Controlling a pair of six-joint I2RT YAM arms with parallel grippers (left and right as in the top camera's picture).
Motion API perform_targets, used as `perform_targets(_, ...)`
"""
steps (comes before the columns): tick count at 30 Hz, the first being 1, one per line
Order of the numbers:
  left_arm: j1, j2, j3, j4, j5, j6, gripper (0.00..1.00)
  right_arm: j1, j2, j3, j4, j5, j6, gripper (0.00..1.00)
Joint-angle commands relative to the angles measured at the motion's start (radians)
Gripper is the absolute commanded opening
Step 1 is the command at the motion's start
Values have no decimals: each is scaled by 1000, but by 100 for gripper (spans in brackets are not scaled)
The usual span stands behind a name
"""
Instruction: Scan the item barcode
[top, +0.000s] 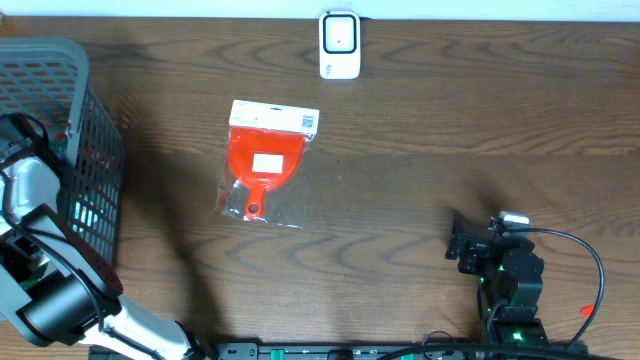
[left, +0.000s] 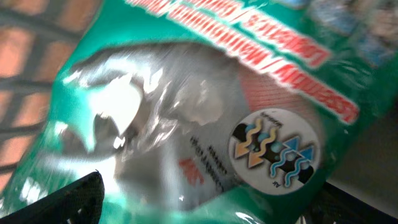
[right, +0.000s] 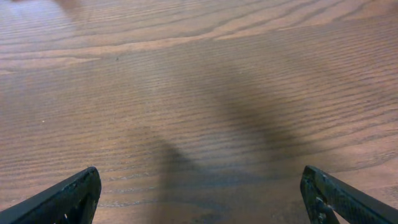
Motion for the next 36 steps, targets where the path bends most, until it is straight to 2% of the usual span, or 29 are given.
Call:
perform_targets(1,1,5,15,-5,-171,4,98,3,2,-2,0,15,11,99)
perform_targets(9,0,-19,15,-2,-171,-82,98,3,2,-2,1,18,11,99)
perform_targets(30,0,-130,30,-10,-172,-82,98,3,2,-2,13,18,11,99)
perform_targets(36,0,-130,30,-16,-272,-81,98,3,2,-2,13,18,11,99)
